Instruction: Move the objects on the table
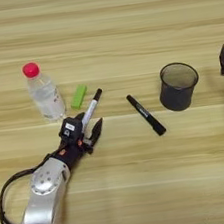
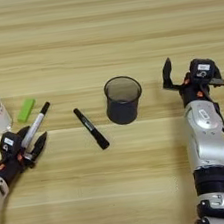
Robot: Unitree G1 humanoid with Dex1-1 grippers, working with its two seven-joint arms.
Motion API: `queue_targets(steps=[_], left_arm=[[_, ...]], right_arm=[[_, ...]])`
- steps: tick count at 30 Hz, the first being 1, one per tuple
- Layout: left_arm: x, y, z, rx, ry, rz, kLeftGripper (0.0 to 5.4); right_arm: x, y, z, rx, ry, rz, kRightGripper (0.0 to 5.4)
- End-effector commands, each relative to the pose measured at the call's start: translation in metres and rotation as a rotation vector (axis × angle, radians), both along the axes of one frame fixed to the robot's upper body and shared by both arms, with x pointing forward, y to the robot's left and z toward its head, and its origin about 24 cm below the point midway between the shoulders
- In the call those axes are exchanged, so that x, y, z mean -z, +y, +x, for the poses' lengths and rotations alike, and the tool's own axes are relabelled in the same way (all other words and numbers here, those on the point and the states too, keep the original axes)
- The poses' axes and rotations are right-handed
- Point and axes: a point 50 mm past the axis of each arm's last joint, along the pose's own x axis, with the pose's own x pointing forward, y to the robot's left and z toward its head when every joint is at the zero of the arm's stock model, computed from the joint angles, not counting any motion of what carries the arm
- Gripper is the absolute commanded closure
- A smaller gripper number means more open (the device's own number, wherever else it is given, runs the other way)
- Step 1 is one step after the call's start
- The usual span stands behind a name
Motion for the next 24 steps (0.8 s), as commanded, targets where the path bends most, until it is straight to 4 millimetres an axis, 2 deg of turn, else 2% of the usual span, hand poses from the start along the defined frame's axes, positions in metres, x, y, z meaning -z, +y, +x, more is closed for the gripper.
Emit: queue_targets(steps=[1, 9, 14, 20, 24], left_arm=[[-0.018, -0.001, 0.003, 0.012, -0.114, -0.039, 1.96], [-0.041, -0.008, 0.000, 0.079, -0.245, -0.083, 0.89], [-0.065, -0.014, -0.007, 0.146, -0.382, -0.127, 0.12], [-0.088, -0.011, -0.014, 0.136, -0.498, -0.182, 0.05], [-0.103, -0.001, -0.012, 0.049, -0.578, -0.206, 0.05]], right_arm=[[0.001, 0.002, 0.001, -0.011, 0.012, -0.003, 0.00], [0.002, 0.003, 0.002, -0.015, 0.015, -0.003, 0.00], [0.003, 0.003, 0.002, -0.017, 0.018, -0.003, 0.00], [0.003, 0.003, 0.002, -0.018, 0.020, -0.004, 0.00], [0.003, 0.003, 0.002, -0.019, 0.021, -0.004, 0.00]])
